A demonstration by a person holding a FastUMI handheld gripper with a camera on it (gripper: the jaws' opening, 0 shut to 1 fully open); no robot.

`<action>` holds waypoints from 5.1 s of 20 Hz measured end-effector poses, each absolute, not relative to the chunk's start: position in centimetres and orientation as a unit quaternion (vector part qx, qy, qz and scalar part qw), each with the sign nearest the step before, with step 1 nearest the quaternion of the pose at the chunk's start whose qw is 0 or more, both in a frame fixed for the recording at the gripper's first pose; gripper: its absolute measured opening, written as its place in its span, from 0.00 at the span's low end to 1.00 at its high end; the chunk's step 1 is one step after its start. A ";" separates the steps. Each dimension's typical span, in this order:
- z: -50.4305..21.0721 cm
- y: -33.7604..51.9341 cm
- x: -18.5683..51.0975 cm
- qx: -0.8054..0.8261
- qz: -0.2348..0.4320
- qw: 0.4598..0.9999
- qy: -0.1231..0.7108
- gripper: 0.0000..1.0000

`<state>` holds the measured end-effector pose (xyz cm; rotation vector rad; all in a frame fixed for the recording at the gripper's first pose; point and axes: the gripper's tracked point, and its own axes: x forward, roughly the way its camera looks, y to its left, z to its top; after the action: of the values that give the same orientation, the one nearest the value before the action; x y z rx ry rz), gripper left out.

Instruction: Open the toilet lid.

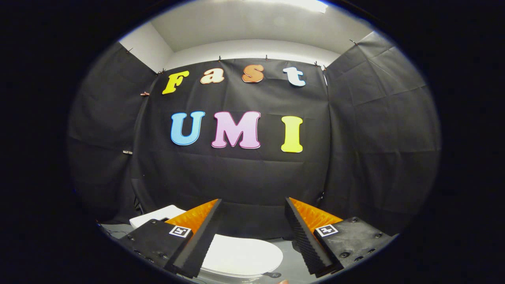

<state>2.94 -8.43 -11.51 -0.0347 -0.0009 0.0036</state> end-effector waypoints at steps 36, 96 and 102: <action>-58.7 -23.4 4.0 0.308 0.031 0.849 0.429 0.99; -31.0 -3.4 11.4 0.114 -0.015 0.942 0.316 0.09; -28.5 0.4 11.6 0.071 -0.018 0.952 0.296 0.09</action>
<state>11.60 0.36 -28.53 0.1437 0.6019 -0.0376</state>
